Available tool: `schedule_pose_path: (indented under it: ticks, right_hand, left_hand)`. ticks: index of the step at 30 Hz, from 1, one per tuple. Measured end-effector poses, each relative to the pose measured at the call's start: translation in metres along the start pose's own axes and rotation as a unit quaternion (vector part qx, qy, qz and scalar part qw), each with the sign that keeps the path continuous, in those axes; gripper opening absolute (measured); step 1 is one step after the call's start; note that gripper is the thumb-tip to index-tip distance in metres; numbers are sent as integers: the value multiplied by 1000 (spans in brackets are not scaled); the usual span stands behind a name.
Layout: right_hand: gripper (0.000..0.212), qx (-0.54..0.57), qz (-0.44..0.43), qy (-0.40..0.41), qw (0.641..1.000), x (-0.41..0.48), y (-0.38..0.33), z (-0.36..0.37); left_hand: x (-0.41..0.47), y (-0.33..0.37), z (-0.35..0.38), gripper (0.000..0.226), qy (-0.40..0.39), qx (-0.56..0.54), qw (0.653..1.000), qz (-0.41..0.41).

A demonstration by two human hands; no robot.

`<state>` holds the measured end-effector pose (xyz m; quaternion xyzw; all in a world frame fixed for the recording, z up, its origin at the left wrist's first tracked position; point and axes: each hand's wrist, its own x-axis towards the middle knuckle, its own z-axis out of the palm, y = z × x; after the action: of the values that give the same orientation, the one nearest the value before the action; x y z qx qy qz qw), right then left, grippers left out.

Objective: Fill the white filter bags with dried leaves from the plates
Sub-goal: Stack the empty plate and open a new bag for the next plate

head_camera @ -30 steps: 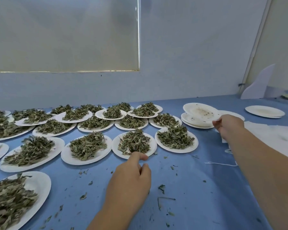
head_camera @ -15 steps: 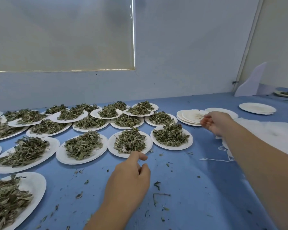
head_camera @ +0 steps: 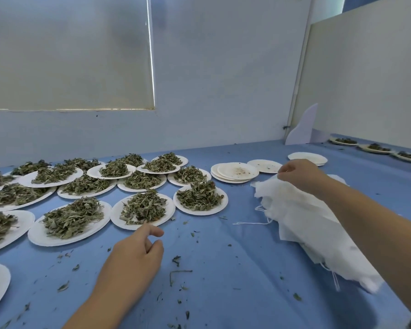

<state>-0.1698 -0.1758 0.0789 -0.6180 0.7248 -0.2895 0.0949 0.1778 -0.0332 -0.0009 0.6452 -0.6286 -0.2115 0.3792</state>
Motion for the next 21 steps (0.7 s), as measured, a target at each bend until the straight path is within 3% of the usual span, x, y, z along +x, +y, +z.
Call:
schedule_pose_path:
  ticks: [5, 10, 13, 17, 21]
  right_hand:
    - [20, -136, -59, -61, 987, -19, 4, -6]
    - [61, -236, -43, -133, 962, -33, 4, -18]
    - [67, -256, -21, -185, 949, -42, 7, -23]
    - [17, -263, -30, -135, 955, -48, 11, -27]
    - [37, -209, -38, -20, 977, -54, 13, -35]
  left_hand:
    - [-3, -1, -2, 17, -2, -3, 1000, -2]
    - [-5, -1, -6, 18, 6, 5, 1000, -1]
    - [-6, -1, -7, 18, 6, 8, 1000, 0]
    - [-8, -2, -6, 18, 6, 9, 1000, 0]
    - [-7, -3, -6, 19, 11, 7, 1000, 3]
